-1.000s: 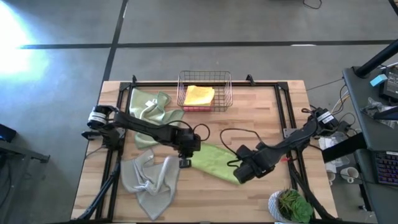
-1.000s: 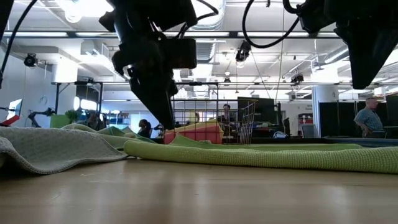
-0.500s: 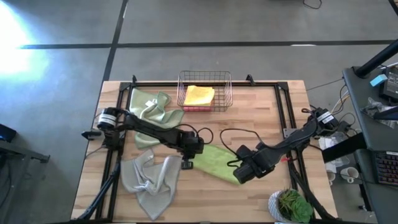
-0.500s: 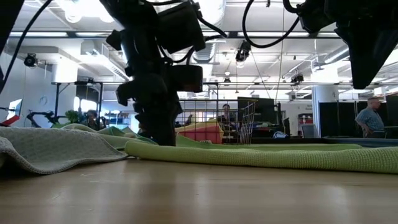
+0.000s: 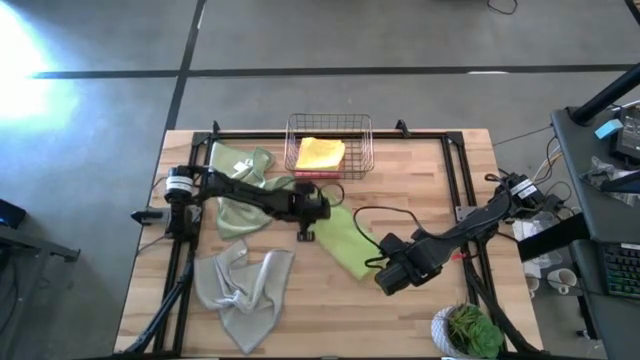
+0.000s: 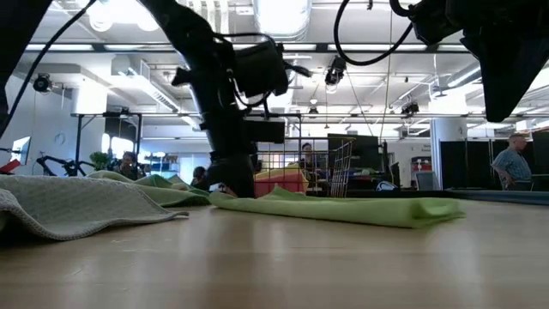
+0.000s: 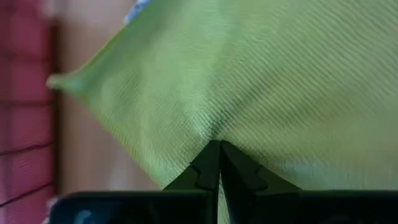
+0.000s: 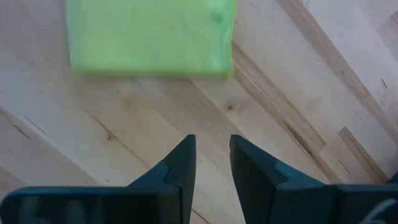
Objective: Fold microfiber towels
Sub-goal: Fold the green microfiber cloth
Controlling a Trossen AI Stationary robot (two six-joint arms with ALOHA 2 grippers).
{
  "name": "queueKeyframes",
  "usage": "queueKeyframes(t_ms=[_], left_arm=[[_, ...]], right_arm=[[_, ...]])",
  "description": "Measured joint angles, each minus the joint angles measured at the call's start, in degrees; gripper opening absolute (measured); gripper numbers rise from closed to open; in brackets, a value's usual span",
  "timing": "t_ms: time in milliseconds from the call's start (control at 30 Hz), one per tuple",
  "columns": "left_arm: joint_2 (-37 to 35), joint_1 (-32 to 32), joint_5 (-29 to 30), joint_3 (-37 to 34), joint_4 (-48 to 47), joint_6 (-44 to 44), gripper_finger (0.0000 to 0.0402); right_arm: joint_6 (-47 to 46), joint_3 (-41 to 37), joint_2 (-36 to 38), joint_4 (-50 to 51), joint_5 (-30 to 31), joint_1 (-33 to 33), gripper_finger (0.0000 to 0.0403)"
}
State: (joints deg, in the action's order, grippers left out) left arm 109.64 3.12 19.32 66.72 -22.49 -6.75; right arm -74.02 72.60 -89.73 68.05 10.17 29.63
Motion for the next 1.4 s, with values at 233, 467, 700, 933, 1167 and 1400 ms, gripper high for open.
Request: queueKeyframes(t_ms=[233, 467, 700, 933, 1167, 1400], left_arm=[[-2.9, 1.9, -0.7, 2.0, -1.0, 1.8, 0.0], [-6.6, -4.1, -9.9, 2.5, 8.9, 10.1, 0.0], [-5.5, -11.6, -9.9, 2.2, 16.3, 10.9, 0.0], [-1.3, -13.8, -7.7, 2.3, 23.6, 11.5, 0.0], [3.1, -14.2, -8.5, 2.6, 32.2, 15.5, 0.0], [6.7, -14.2, -8.5, 3.0, 32.6, 15.6, 0.0]], right_arm=[[-1.0, -0.1, 0.0, 0.0, 0.0, 0.0, 0.0091], [-1.0, -0.2, 0.0, 0.2, 0.5, 0.0, 0.0091], [-1.0, -0.4, 0.0, 0.2, 0.6, 0.0, 0.0091], [-1.0, -0.4, 0.0, -0.2, 0.6, 0.0, 0.0091], [-0.9, -0.6, 0.0, -2.8, 0.6, 0.0, 0.0091], [-1.0, -0.7, 0.0, -3.4, 0.6, 0.1, 0.0091]])
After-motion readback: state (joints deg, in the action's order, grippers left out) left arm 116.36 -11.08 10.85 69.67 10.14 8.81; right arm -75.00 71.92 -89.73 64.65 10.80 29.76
